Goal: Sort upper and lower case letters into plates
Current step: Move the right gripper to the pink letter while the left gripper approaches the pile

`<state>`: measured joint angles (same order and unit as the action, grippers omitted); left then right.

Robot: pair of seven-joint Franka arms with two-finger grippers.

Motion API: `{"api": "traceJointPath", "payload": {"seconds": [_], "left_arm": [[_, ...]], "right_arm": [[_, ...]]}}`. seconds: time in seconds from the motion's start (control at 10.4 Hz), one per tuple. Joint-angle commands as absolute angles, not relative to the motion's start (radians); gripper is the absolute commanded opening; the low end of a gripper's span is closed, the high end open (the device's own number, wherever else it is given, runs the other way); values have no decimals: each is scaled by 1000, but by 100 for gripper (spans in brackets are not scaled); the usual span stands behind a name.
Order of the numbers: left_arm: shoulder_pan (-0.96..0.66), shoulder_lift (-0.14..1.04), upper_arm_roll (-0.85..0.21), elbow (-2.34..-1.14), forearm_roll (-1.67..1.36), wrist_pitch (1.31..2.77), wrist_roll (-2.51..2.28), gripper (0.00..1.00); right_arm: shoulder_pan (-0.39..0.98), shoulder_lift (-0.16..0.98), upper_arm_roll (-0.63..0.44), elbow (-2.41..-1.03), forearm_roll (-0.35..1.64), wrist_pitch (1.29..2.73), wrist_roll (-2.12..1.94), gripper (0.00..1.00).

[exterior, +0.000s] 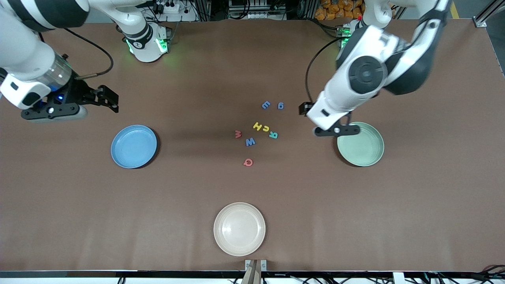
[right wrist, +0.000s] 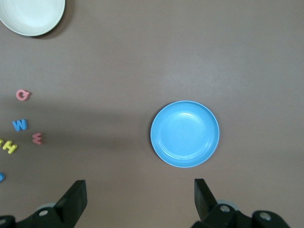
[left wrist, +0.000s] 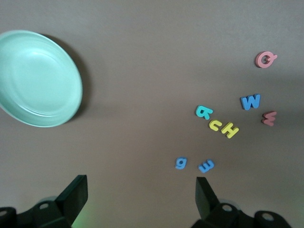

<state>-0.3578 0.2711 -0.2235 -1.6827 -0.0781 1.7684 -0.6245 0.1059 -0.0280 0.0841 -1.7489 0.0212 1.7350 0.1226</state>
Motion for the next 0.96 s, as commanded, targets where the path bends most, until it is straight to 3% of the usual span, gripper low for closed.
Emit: {"api": "traceJointPath", "payload": {"seconds": [0.0, 0.38, 0.87], "left_arm": [[-377, 216, -262, -1845, -104, 1889, -730, 100], [-376, 97, -354, -2179, -149, 2152, -848, 100], [-382, 126, -445, -2367, -137, 2511, -999, 100]], "right_arm": [[133, -8, 127, -1756, 29, 1756, 285, 100], [210, 76, 133, -1756, 29, 1813, 371, 100], [330, 169, 135, -1802, 23, 1941, 507, 100]]}}
